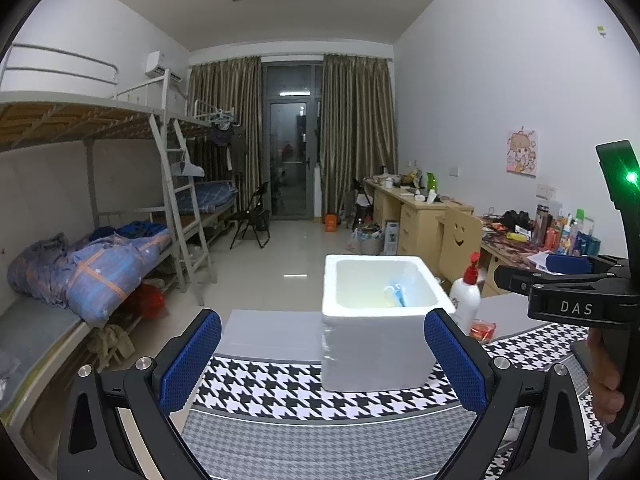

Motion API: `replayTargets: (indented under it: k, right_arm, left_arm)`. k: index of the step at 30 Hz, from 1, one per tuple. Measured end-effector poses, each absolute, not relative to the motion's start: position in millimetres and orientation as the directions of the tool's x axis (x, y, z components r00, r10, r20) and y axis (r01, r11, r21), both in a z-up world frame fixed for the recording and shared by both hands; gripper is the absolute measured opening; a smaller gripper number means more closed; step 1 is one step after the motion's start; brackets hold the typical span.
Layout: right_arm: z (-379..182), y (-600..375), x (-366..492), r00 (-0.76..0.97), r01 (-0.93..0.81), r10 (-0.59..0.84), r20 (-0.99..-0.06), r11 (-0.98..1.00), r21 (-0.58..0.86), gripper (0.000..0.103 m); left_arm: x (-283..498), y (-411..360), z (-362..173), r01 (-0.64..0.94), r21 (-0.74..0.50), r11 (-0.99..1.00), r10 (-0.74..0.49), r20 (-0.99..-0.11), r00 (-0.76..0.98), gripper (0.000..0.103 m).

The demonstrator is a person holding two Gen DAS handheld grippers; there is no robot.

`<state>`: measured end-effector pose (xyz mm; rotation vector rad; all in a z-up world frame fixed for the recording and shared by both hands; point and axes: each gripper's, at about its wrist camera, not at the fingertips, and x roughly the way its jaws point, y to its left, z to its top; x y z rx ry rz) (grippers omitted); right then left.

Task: Organize soft objects
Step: 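Move both tools back toward the remaining items on the table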

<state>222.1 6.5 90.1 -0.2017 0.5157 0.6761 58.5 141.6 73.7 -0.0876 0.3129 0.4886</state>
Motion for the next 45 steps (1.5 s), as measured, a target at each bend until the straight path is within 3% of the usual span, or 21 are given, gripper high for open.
replayTargets:
  k: [45]
  right_arm:
    - [74.1, -113.4, 173.7, 0.752, -0.555, 0.498, -0.431, 0.832, -0.006, 0.092]
  left_arm:
    - [47.0, 48.6, 62.7, -0.282, -0.026, 0.959, 0.266, -0.268, 0.926, 0.102]
